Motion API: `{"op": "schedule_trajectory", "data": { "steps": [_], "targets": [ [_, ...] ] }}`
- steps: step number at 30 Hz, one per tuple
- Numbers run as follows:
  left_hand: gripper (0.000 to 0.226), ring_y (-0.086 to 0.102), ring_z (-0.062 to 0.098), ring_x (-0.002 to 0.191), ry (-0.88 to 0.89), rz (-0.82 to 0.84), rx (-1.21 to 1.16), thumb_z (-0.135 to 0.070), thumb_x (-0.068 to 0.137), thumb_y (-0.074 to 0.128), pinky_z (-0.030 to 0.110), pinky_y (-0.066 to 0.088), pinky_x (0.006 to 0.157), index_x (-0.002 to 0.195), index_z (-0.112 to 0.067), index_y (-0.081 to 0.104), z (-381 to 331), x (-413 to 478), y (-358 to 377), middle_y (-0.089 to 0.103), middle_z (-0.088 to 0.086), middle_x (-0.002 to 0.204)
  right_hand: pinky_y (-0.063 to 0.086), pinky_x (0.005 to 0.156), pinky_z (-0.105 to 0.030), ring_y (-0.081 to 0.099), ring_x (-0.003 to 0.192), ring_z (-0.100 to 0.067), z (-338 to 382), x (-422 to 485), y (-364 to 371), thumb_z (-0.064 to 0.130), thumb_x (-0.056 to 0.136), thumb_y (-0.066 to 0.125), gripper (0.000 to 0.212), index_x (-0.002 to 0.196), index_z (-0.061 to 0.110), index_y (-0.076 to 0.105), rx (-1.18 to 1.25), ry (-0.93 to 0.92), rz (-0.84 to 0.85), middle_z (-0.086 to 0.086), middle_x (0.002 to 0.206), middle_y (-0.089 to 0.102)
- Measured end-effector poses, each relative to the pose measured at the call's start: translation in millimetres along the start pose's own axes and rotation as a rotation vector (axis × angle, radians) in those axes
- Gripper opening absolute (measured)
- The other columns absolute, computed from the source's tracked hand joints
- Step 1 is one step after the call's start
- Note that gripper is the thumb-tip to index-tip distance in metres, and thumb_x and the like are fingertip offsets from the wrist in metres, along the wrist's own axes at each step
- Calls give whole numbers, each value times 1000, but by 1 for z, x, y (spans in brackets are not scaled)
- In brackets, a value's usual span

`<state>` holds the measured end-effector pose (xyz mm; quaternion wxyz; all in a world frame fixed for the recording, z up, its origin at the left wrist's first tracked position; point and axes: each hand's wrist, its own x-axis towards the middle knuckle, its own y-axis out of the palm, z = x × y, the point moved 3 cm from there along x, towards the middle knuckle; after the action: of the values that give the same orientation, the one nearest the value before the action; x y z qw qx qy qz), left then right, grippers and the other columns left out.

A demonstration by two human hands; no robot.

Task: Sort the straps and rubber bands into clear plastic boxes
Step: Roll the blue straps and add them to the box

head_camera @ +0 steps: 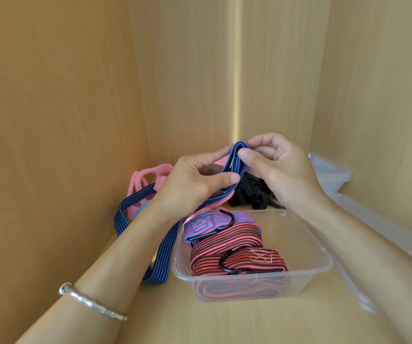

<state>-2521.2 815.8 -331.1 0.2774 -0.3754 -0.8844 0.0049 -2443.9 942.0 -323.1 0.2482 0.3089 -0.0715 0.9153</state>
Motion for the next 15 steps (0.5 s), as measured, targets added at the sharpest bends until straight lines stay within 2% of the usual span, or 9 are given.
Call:
{"op": "schedule_trajectory", "data": {
  "steps": [5,10,13,15],
  "targets": [
    [48,59,11,72,2,-34,-59,1,78,69,27,55,73,113,-31,62,-3,0,3,73,-4,73,56,81,-41,69,75,-18,1,0,1,6,86,68,16,85,19,60,1,-17,-16,2,77,74],
    [50,64,21,79,11,-133,-105,-2,78,70,47,55,83,115,-34,60,-6,0,3,75,1,84,54,83,-41,66,71,-14,-1,-2,6,4,89,64,18,88,19,54,-5,12,74,4,77,74],
    [52,66,23,80,32,-175,-84,-3,77,72,48,57,81,117,-32,59,-8,0,2,76,2,84,53,87,-42,67,73,-14,-3,-1,6,7,91,62,17,93,22,54,-57,31,120,6,77,73],
    [46,69,27,77,43,-207,-61,-4,76,75,48,58,78,109,-32,60,-9,0,1,75,2,80,54,89,-46,68,77,-18,-3,-2,6,7,93,60,17,95,23,53,-61,54,152,4,79,73]
  ]
}}
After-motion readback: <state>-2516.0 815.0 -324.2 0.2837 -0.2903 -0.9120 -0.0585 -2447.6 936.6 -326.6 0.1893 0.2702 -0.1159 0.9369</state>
